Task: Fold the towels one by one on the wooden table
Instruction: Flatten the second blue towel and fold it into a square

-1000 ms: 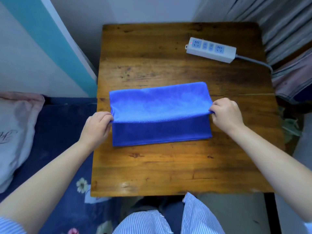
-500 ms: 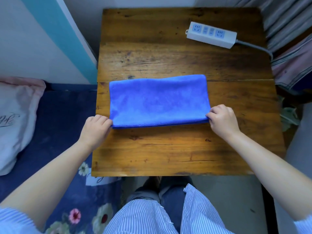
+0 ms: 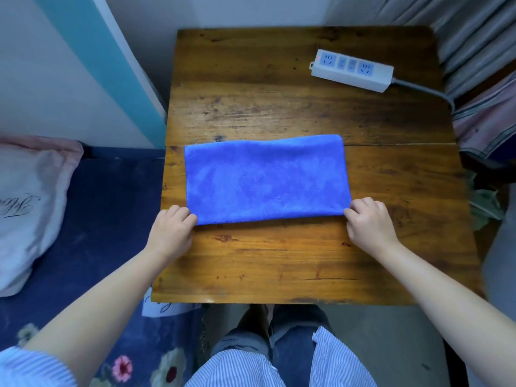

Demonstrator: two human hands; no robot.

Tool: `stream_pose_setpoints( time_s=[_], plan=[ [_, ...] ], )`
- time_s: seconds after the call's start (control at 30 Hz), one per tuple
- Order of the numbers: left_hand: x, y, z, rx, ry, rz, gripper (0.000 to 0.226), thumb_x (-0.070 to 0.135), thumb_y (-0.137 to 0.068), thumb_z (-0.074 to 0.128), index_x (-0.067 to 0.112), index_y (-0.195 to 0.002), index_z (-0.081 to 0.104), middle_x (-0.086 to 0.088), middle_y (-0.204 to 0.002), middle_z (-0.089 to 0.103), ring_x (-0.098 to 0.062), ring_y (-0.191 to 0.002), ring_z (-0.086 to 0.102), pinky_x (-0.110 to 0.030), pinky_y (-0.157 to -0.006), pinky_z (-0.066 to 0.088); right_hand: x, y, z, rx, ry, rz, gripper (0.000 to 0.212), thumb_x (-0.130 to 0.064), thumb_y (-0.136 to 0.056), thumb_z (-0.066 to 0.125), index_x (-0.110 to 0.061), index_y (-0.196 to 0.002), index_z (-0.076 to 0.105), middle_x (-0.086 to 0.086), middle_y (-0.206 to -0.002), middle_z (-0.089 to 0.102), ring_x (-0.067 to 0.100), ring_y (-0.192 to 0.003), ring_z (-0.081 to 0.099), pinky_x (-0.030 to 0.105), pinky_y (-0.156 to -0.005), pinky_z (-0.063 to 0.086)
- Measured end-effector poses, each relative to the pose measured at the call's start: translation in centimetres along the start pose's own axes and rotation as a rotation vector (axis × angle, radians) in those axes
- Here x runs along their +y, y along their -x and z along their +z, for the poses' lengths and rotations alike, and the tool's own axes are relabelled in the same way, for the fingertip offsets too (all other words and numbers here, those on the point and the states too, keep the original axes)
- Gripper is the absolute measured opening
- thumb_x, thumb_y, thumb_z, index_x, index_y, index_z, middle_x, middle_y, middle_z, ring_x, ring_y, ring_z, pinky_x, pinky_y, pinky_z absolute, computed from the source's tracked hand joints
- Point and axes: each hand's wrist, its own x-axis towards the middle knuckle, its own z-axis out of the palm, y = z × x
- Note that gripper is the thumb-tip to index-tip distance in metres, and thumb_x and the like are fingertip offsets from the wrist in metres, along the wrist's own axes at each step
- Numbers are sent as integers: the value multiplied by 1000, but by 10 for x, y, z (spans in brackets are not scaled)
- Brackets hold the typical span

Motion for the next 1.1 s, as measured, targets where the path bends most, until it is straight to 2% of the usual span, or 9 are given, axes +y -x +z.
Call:
stream_pose_setpoints(
  time_s=[0.07, 0.27, 0.43, 0.5, 0.57, 0.7, 0.8, 0.87, 1.1],
  plan=[
    [10, -14, -1, 60, 73, -33, 25, 11, -66, 39, 2, -62, 61, -11, -63, 62, -31, -55, 61, -28, -44, 45, -11, -12, -1, 25, -44, 5, 27, -13, -67, 38, -3, -58, 62, 12, -65, 61, 31, -58, 60, 30, -53, 47],
    [53, -93, -6, 60, 285, -296, 30, 5, -75, 50, -8, -95, 68, -26, -102, 67, -41, -94, 67, -47, -75, 55, -65, -86, -2, -53, -132, -46, 42, -17, -72, 36, -4, -88, 73, 15, -98, 72, 32, -91, 69, 46, -72, 56],
    [55, -140, 4, -17, 304, -428, 47, 16, -97, 36, 1, -142, 31, -15, -153, 24, -28, -144, 18, -38, -117, 17, -88, -142, 4, -136, -164, -87, 58, -29, -76, 26, -7, -111, 67, 9, -122, 64, 24, -113, 61, 39, -90, 50],
    [47, -152, 12, -80, 254, -430, 53, 31, -99, 19, 8, -147, 19, -8, -157, 11, -21, -146, 6, -35, -118, 6, -86, -157, 11, -193, -166, -114, 80, -39, -75, 3, -5, -138, 39, 10, -150, 32, 26, -139, 30, 39, -114, 23],
    [39, -156, 16, -132, 208, -431, 61, 41, -95, 11, 12, -148, 16, -5, -158, 8, -19, -147, 3, -36, -118, 4, -82, -167, 14, -290, -210, -138, 89, -45, -70, -9, -9, -146, 20, 5, -156, 10, 22, -145, 9, 37, -118, 5],
    [17, -151, 16, -181, 190, -433, 81, 55, -80, -1, 16, -148, 15, -2, -158, 8, -20, -147, 2, -35, -118, 3, -65, -175, 18, -236, -160, -74, 66, -46, -78, 22, -15, -123, 59, 5, -134, 55, 22, -123, 53, 42, -102, 41],
    [0, -146, 14, -233, 163, -518, 68, 51, -91, 15, 16, -149, 12, -4, -158, 3, -22, -146, -2, -37, -118, 2, -39, -175, 18, -274, -230, 5, 85, -54, -72, 1, -17, -144, 29, 2, -153, 24, 24, -143, 20, 36, -117, 8],
    [-8, -143, 13, -229, 186, -598, 64, 48, -96, 23, 15, -149, 10, -5, -158, 1, -24, -146, -4, -40, -118, 1, -19, -176, 16, -295, -212, 116, 91, -57, -68, -9, -19, -147, 14, -2, -157, 8, 20, -146, 4, 35, -117, -1],
    [-11, -142, 7, -211, 253, -810, 65, 40, -98, 30, 5, -148, 8, -14, -157, 3, -29, -146, -1, -46, -117, 5, 26, -155, 9, -339, -269, 490, 56, -38, -99, 24, -16, -148, 8, 2, -158, -1, 22, -145, -5, 40, -117, -1]
  ],
)
